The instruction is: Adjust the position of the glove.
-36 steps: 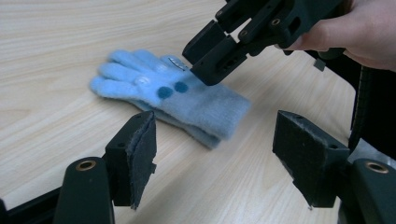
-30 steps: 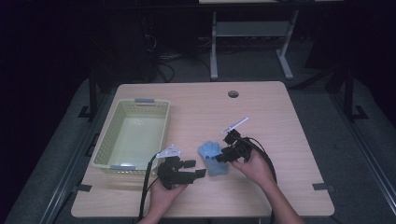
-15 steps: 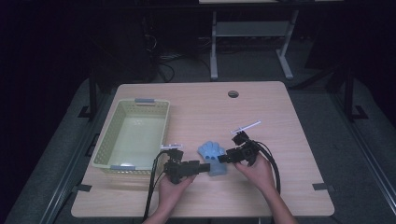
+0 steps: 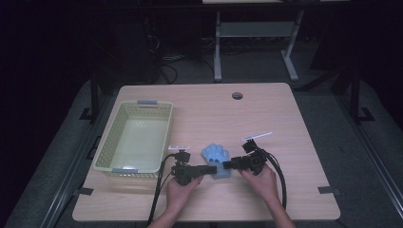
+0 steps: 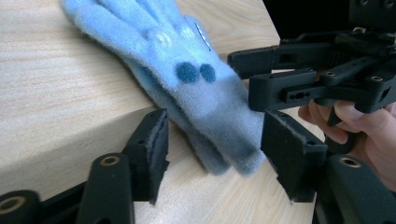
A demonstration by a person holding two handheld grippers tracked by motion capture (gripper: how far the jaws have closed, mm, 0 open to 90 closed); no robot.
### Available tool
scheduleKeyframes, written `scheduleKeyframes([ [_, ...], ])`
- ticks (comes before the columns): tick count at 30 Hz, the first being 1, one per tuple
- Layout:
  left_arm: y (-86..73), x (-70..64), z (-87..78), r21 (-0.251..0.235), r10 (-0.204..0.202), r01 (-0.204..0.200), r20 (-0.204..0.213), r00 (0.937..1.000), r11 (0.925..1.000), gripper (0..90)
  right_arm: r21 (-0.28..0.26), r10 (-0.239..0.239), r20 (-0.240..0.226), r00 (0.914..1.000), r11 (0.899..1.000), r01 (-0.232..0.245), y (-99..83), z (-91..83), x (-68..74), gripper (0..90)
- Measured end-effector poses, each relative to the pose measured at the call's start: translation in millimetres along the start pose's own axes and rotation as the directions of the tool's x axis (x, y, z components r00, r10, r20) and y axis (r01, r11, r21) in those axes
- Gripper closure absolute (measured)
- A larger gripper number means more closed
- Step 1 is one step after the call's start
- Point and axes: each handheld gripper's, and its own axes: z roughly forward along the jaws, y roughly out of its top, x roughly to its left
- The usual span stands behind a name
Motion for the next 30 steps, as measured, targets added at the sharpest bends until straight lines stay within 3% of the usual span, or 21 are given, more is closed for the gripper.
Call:
scheduleKeyframes([
  [4,0.4,2.0,2.7,-0.001,-0.006,0.006,0.005,1.0,1.0,48.5,-0.004,0.028,-0.015,0.9995,1.0,-0.028,-4.2,3.1,-2.9,47.0],
  [16,1.7,3.9,11.1,0.001,-0.017,0.017,0.024,0.9996,0.9999,60.6,-0.01,0.033,-0.021,0.9992,0.999,-0.033,-6.0,10.6,1.6,60.5],
  [22,4.0,3.0,14.4,0.012,-0.011,0.01,0.012,0.9999,0.9999,64.7,-0.038,0.063,-0.056,0.9964,0.997,-0.066,-9.9,13.2,-1.4,68.5],
  [30,6.0,7.0,15.9,0.002,-0.029,0.029,0.038,0.9989,0.9996,68.1,-0.046,0.069,-0.072,0.995,0.996,-0.072,-8.9,14.6,-2.2,75.2],
])
